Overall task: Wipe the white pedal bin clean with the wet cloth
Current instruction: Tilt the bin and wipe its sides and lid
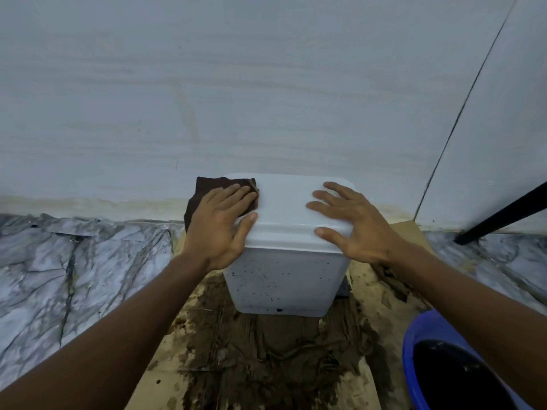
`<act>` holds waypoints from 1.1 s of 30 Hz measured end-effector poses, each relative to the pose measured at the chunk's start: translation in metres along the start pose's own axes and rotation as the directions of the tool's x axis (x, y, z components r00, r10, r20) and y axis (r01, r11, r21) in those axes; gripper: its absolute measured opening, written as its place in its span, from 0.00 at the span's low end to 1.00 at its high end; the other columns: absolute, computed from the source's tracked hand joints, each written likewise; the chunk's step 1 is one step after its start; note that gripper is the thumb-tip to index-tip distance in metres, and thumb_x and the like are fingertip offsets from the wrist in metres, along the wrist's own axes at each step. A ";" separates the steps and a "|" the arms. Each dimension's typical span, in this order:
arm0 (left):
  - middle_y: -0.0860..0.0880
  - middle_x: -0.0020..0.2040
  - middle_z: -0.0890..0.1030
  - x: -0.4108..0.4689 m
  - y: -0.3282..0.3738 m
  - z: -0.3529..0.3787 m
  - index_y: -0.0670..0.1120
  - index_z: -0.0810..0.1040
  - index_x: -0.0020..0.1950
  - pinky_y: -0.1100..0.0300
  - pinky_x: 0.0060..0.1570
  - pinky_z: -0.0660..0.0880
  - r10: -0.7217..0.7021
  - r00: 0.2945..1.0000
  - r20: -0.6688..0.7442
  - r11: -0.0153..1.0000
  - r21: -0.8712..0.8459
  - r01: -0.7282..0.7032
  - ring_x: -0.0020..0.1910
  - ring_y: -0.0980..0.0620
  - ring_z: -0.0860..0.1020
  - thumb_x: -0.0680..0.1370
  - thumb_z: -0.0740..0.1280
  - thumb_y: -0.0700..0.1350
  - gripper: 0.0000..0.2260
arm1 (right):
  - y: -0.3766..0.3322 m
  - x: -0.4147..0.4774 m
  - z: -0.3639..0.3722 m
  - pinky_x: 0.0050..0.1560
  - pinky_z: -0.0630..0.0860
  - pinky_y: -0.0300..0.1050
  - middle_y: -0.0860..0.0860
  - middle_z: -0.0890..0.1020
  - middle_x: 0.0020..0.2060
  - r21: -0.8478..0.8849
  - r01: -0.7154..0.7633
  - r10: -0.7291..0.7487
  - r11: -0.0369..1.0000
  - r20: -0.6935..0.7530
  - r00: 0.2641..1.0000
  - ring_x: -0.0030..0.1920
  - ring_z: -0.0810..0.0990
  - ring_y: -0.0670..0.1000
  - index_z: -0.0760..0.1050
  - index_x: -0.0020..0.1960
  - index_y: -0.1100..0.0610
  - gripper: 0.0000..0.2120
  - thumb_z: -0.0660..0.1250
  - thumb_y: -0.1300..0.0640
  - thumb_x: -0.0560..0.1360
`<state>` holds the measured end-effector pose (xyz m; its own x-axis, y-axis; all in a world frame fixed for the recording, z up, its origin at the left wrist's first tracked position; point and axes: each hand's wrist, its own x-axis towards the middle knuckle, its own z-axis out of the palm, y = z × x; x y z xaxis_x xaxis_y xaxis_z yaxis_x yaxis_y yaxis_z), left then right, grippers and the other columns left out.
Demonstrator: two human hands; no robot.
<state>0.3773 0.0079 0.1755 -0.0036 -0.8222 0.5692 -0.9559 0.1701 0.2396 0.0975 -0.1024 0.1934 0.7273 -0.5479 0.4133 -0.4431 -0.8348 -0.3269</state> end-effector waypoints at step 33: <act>0.35 0.78 0.58 0.027 -0.045 0.154 0.42 0.63 0.77 0.42 0.69 0.63 0.119 0.890 -0.439 0.978 0.205 -0.029 0.71 0.36 0.63 0.84 0.57 0.46 0.22 | 0.086 0.103 0.014 0.64 0.76 0.41 0.44 0.84 0.56 0.384 -0.111 0.227 0.917 -0.270 0.936 0.58 0.80 0.38 0.84 0.57 0.51 0.16 0.75 0.45 0.71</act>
<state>0.3747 -0.1056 0.0590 0.0120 -0.4733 0.8808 -0.9953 0.0790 0.0560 0.1418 -0.2301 0.1957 0.4391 -0.7166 0.5418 -0.2857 -0.6832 -0.6720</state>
